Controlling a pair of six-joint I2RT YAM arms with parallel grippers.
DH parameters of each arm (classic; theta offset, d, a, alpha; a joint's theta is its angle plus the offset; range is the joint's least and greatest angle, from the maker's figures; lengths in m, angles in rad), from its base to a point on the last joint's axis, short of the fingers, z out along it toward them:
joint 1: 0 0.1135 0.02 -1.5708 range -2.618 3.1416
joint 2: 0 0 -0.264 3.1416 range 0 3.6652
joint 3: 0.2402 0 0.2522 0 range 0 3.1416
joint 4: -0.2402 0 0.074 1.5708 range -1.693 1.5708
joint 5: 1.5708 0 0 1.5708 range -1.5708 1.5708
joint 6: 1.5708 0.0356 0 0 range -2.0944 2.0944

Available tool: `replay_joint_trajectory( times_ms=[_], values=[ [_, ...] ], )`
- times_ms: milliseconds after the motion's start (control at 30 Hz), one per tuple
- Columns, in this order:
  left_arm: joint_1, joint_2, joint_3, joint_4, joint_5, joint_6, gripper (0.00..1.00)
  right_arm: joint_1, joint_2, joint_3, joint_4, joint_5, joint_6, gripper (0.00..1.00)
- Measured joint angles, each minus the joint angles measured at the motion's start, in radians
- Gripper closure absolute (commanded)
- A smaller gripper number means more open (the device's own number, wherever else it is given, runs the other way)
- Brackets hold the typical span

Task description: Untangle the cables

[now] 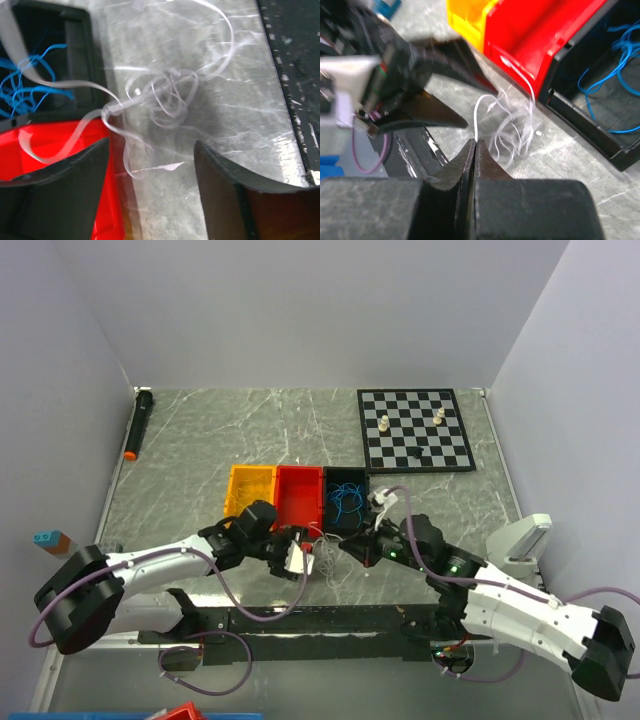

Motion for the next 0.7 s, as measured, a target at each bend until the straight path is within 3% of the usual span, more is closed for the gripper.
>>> replay_joint_trajectory(
  times_ms=[200,400,700],
  values=[
    [-0.048,0.022,-0.029,0.033,-0.015,0.034,0.22,0.000,-0.085,0.000,-0.039,0.022,0.005,1.00],
    [-0.086,0.044,-0.074,0.143,-0.075,0.082,0.25,0.000,-0.087,-0.001,-0.053,0.022,0.017,1.00],
    [-0.140,0.085,-0.196,0.360,-0.171,0.261,0.58,0.000,-0.078,-0.001,-0.053,0.010,0.026,1.00]
  ],
)
